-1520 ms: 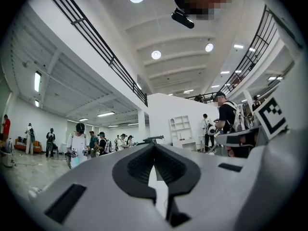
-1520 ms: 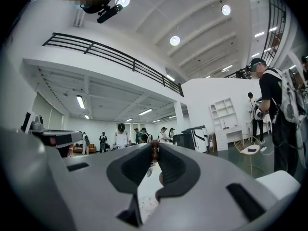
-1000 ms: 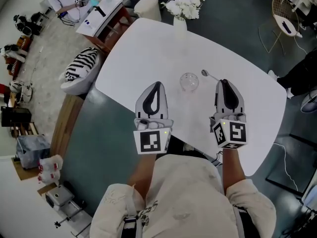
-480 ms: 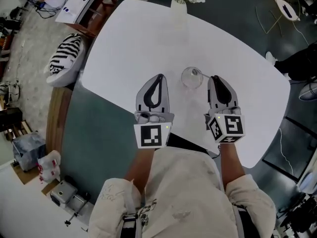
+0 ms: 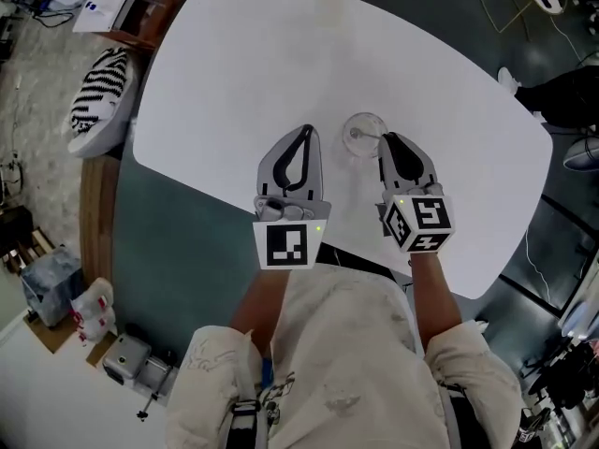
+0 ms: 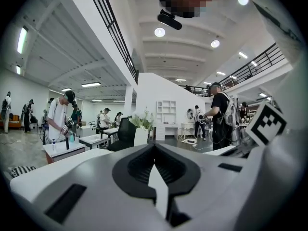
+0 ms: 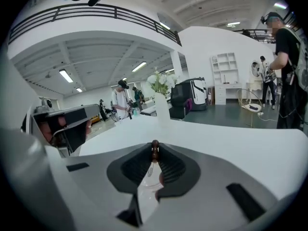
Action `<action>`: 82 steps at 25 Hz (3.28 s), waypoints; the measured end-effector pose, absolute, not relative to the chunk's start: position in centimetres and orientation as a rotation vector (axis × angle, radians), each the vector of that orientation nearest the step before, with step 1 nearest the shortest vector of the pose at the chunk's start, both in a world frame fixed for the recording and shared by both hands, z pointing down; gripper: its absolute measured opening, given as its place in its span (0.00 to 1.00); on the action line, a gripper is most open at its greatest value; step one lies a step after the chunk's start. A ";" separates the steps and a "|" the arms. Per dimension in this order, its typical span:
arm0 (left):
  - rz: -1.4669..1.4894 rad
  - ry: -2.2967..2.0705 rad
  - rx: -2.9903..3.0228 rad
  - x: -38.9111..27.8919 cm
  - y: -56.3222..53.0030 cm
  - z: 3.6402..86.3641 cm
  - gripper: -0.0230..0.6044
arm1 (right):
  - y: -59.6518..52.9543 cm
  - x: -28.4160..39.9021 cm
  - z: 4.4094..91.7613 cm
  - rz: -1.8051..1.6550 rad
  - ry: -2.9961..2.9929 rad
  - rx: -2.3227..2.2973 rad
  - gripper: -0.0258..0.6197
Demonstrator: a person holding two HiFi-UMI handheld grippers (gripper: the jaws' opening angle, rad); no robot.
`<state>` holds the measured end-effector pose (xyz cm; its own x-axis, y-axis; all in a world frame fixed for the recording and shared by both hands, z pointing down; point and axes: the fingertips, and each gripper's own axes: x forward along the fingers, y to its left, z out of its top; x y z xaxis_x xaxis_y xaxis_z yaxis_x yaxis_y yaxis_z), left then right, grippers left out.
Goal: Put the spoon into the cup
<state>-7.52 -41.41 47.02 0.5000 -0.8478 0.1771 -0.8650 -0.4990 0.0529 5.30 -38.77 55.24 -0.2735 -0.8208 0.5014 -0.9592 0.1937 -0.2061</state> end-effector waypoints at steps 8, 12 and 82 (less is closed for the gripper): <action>0.213 -1.434 2.619 -6.4 -42.3 49.2 0.04 | -39.2 5.3 58.1 0.789 -2.141 1.633 0.08; 0.217 -1.417 2.627 -5.7 -42.2 49.5 0.04 | -39.0 5.9 58.6 0.765 -2.100 1.648 0.08; -0.060 -1.736 2.750 -4.6 -23.1 31.1 0.04 | -22.1 16.4 33.1 -0.019 -2.357 2.053 0.29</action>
